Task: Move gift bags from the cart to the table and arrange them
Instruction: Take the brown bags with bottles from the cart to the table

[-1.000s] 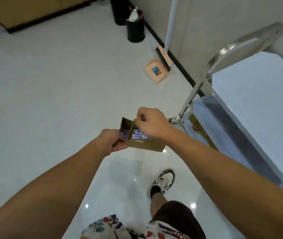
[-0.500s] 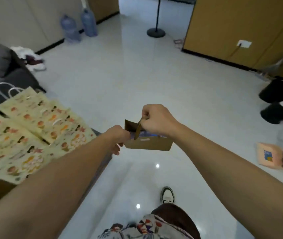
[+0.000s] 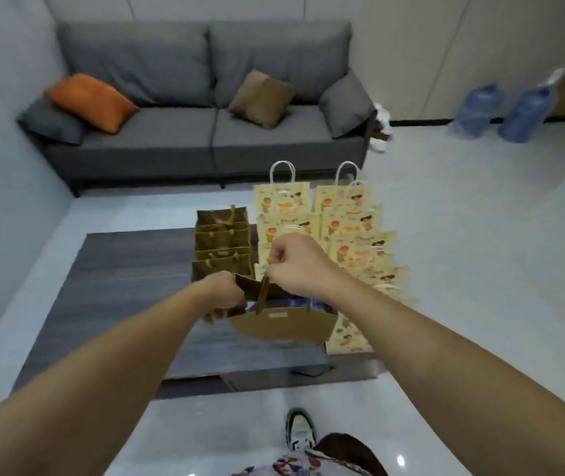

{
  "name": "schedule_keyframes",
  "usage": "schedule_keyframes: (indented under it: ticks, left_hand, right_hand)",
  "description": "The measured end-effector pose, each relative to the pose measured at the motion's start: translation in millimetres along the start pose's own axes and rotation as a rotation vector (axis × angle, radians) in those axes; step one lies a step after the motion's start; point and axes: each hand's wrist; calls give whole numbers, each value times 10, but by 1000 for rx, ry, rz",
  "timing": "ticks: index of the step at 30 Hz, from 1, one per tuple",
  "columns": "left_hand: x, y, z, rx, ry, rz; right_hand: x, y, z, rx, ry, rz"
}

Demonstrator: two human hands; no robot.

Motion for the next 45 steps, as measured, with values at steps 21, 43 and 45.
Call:
schedule_keyframes:
  ticks: [21,43,45]
  left_hand:
    - [-1848,1,2241,-67,-223,-424]
    - [-1542,373,2917,-251,-125,-369]
    - [-1535,355,2893,-255,-118,-367]
  right_hand:
    - [15,2342,2152,-352,136,83]
    - [802,2673,2362,-349,359,-43]
    - [815,2670,2376,-348,364,-58]
Point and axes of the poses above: each hand's wrist, its own z-axis towards the middle knuckle, its own y-axis out of the palm, x = y × z, and after that the axes turned 8 degrees about -y, right-handed
